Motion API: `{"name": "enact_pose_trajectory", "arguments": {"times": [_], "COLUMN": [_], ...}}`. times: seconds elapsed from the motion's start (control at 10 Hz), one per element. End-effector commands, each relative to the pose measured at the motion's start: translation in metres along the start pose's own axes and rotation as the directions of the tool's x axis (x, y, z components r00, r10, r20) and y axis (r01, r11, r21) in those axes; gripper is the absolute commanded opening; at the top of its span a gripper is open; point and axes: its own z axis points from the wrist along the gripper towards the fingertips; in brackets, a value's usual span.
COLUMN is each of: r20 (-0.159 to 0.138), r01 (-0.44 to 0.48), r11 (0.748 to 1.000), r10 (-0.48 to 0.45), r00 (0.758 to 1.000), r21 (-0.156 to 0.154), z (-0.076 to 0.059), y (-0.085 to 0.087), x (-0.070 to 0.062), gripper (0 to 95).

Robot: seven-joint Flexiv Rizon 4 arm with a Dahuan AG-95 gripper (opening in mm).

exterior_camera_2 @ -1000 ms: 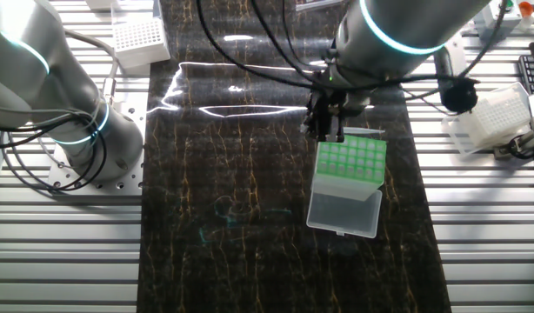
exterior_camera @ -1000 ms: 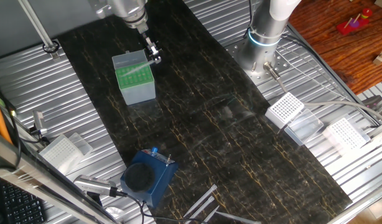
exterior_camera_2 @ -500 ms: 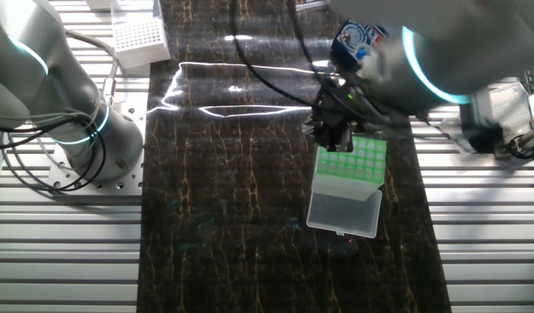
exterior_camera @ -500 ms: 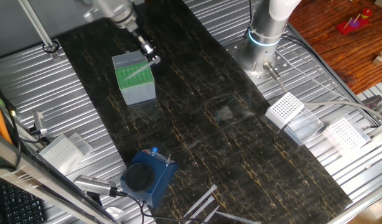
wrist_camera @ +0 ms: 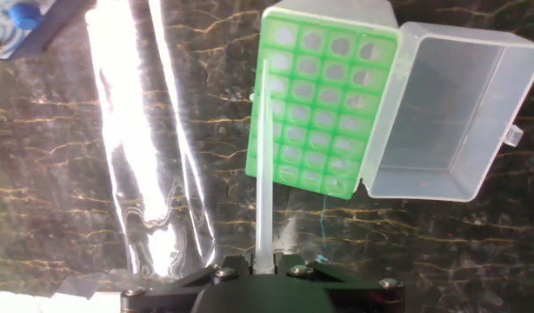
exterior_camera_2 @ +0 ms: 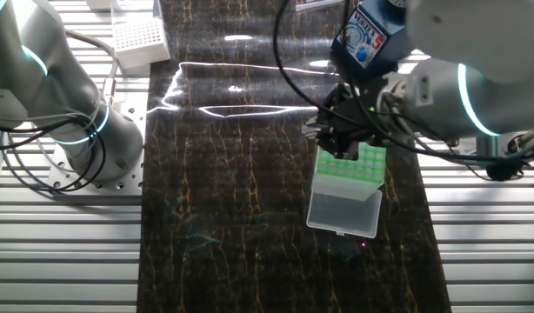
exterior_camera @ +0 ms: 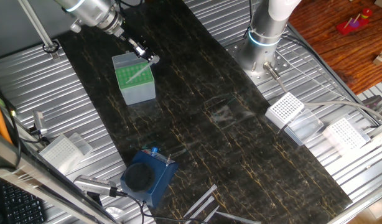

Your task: Insert a large pipette tip into the holder for large pipette tips

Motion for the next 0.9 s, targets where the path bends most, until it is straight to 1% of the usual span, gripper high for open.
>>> {"name": "enact_pose_trajectory", "arguments": {"times": [0.1, 0.3, 0.4, 0.6, 0.7, 0.9], "r20": [0.037, 0.035, 0.027, 0.002, -0.005, -0.029], "r01": [0.011, 0.013, 0.012, 0.009, 0.01, 0.0], "r11": [1.0, 1.0, 1.0, 1.0, 0.999, 0.998], "r10": [-0.011, -0.014, -0.013, -0.009, -0.01, -0.002], "r00": [0.999, 0.999, 1.0, 1.0, 1.0, 1.0], "r21": [0.014, 0.014, 0.004, -0.026, -0.031, -0.065], "z": [0.0005, 0.0001, 0.0001, 0.0001, 0.0001, 0.0002], "y": [-0.0016, -0.0047, -0.0052, -0.0052, -0.0052, -0.0053], "x": [-0.0014, -0.0058, -0.0066, -0.0066, -0.0065, -0.0063], "gripper": [0.0, 0.0, 0.0, 0.0, 0.0, 0.0]}}
